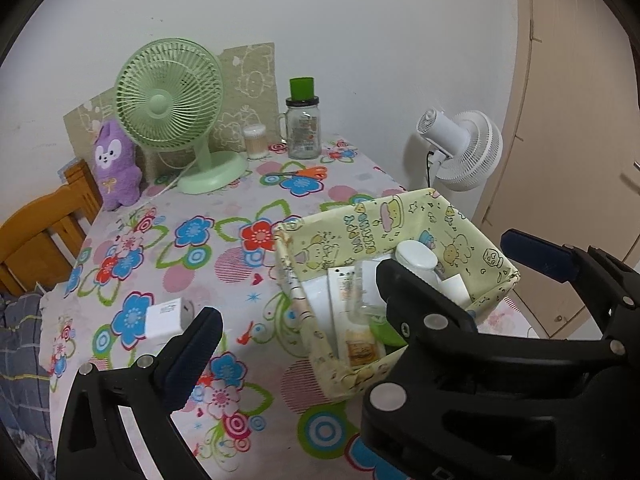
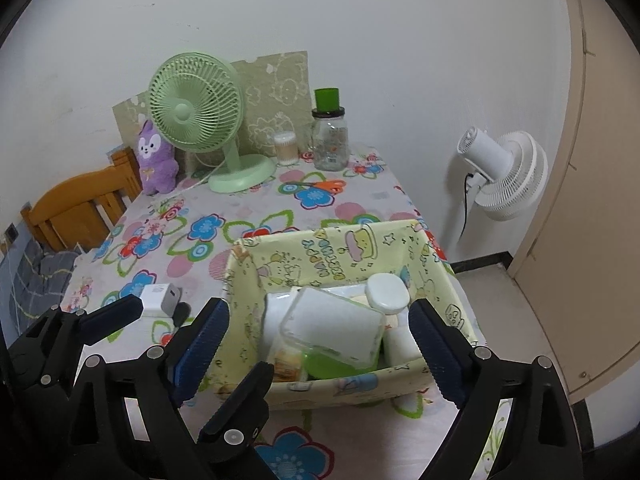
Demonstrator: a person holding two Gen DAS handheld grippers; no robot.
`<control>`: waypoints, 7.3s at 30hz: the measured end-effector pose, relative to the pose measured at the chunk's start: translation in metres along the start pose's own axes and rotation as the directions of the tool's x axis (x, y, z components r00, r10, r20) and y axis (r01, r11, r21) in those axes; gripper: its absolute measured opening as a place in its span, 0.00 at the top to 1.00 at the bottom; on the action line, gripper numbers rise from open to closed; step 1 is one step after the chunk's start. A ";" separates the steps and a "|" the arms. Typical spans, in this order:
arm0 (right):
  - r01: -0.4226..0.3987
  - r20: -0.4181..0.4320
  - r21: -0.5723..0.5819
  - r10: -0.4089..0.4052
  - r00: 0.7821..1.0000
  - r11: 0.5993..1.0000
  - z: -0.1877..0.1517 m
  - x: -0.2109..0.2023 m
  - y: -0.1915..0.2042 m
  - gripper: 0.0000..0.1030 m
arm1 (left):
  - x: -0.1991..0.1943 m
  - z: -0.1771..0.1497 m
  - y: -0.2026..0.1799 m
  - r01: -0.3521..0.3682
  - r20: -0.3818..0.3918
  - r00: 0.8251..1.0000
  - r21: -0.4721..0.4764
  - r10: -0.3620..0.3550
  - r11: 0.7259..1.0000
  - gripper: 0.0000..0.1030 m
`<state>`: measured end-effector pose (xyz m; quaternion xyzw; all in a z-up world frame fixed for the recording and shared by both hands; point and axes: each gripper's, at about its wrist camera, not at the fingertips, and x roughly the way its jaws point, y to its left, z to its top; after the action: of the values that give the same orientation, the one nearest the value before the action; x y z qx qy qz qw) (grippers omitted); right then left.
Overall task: Organize rigid objects
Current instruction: 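Withdraw both open tools from the gift box toward the white charger and black key fob, then grasp the black key fob with right tool while left tool approaches the white charger, then close left tool on the white charger while right tool holds the key fob, then lift the charger with left tool while right tool lifts the key fob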
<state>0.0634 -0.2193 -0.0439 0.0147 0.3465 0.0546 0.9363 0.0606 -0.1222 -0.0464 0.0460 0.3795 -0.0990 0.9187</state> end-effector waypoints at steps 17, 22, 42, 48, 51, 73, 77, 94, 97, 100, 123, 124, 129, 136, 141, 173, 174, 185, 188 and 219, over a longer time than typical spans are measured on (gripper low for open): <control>-0.001 0.048 -0.046 0.003 0.999 0.999 0.001 -0.023 0.046 0.09 | -0.033 -0.010 0.036 -0.026 0.040 0.999 -0.019 0.027 0.999 0.00; -0.003 0.060 -0.058 0.006 0.998 0.998 0.001 -0.029 0.059 0.09 | -0.042 -0.013 0.046 -0.032 0.053 0.998 -0.027 0.033 0.999 0.00; 0.004 0.097 -0.096 0.006 0.995 0.995 -0.002 -0.037 0.100 0.09 | -0.059 -0.026 0.081 -0.050 0.091 0.994 -0.059 0.056 0.997 0.00; -0.008 0.100 -0.100 0.018 0.995 0.995 -0.002 -0.030 0.109 0.09 | -0.055 -0.029 0.094 -0.063 0.090 0.994 -0.077 0.070 0.995 0.00; -0.018 0.099 -0.095 0.027 0.995 0.995 -0.001 -0.025 0.112 0.09 | -0.051 -0.030 0.105 -0.074 0.082 0.993 -0.101 0.082 0.992 0.00; -0.053 0.059 -0.145 0.062 0.996 0.988 -0.006 0.040 0.146 0.09 | 0.010 -0.047 0.169 -0.142 -0.036 0.990 -0.189 0.137 0.972 0.00; -0.062 0.043 -0.166 0.070 0.997 0.984 -0.010 0.051 0.153 0.09 | 0.021 -0.052 0.176 -0.154 -0.059 0.988 -0.189 0.145 0.970 0.00; -0.127 -0.073 -0.223 0.113 0.991 0.967 -0.027 0.105 0.177 0.23 | 0.071 -0.074 0.195 -0.212 -0.172 0.969 -0.187 0.180 0.959 0.00; -0.141 -0.128 -0.216 0.115 0.985 0.966 -0.031 0.119 0.176 0.26 | 0.079 -0.078 0.195 -0.210 -0.198 0.965 -0.182 0.173 0.961 0.00; -0.147 -0.156 -0.209 0.115 0.981 0.967 -0.034 0.128 0.175 0.29 | 0.084 -0.080 0.194 -0.217 -0.209 0.961 -0.170 0.180 0.961 0.00; -0.157 -0.242 -0.195 0.108 0.964 0.968 -0.040 0.182 0.164 0.61 | 0.108 -0.080 0.185 -0.224 -0.239 0.953 -0.133 0.188 0.966 0.00; -0.161 -0.242 -0.196 0.111 0.964 0.967 -0.039 0.182 0.163 0.66 | 0.108 -0.079 0.184 -0.225 -0.239 0.952 -0.132 0.189 0.965 0.00; -0.149 -0.249 -0.181 0.101 0.963 0.972 -0.038 0.181 0.156 0.66 | 0.109 -0.075 0.178 -0.217 -0.233 0.955 -0.119 0.185 0.969 0.00; -0.112 -0.223 -0.163 0.074 0.972 0.980 -0.029 0.177 0.147 0.66 | 0.116 -0.066 0.180 -0.218 -0.221 0.958 -0.143 0.183 0.966 0.00; -0.109 -0.215 -0.140 0.077 0.974 0.984 -0.023 0.175 0.146 0.66 | 0.123 -0.060 0.181 -0.231 -0.214 0.957 -0.151 0.196 0.961 0.00; -0.094 -0.215 -0.047 0.082 0.973 0.994 -0.009 0.182 0.142 0.65 | 0.141 -0.042 0.186 -0.208 -0.185 0.968 -0.210 0.170 0.955 0.42; -0.096 -0.216 -0.049 0.083 0.973 0.994 -0.009 0.182 0.142 0.65 | 0.140 -0.043 0.186 -0.211 -0.185 0.967 -0.208 0.173 0.955 0.43; -0.122 -0.248 -0.086 0.097 0.964 0.989 -0.024 0.177 0.152 0.65 | 0.118 -0.062 0.183 -0.228 -0.193 0.963 -0.217 0.187 0.949 0.44; -0.129 -0.257 -0.109 0.098 0.962 0.986 -0.031 0.174 0.156 0.65 | 0.109 -0.070 0.182 -0.241 -0.201 0.959 -0.217 0.199 0.946 0.44; -0.125 -0.226 -0.123 0.095 0.969 0.985 -0.031 0.151 0.156 0.65 | 0.090 -0.069 0.175 -0.197 -0.159 0.973 -0.200 0.166 0.960 0.48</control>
<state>0.1426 -0.0474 -0.1547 -0.0360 0.4418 0.1313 0.8867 0.1137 0.0460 -0.1570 -0.0116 0.4457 0.0307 0.8946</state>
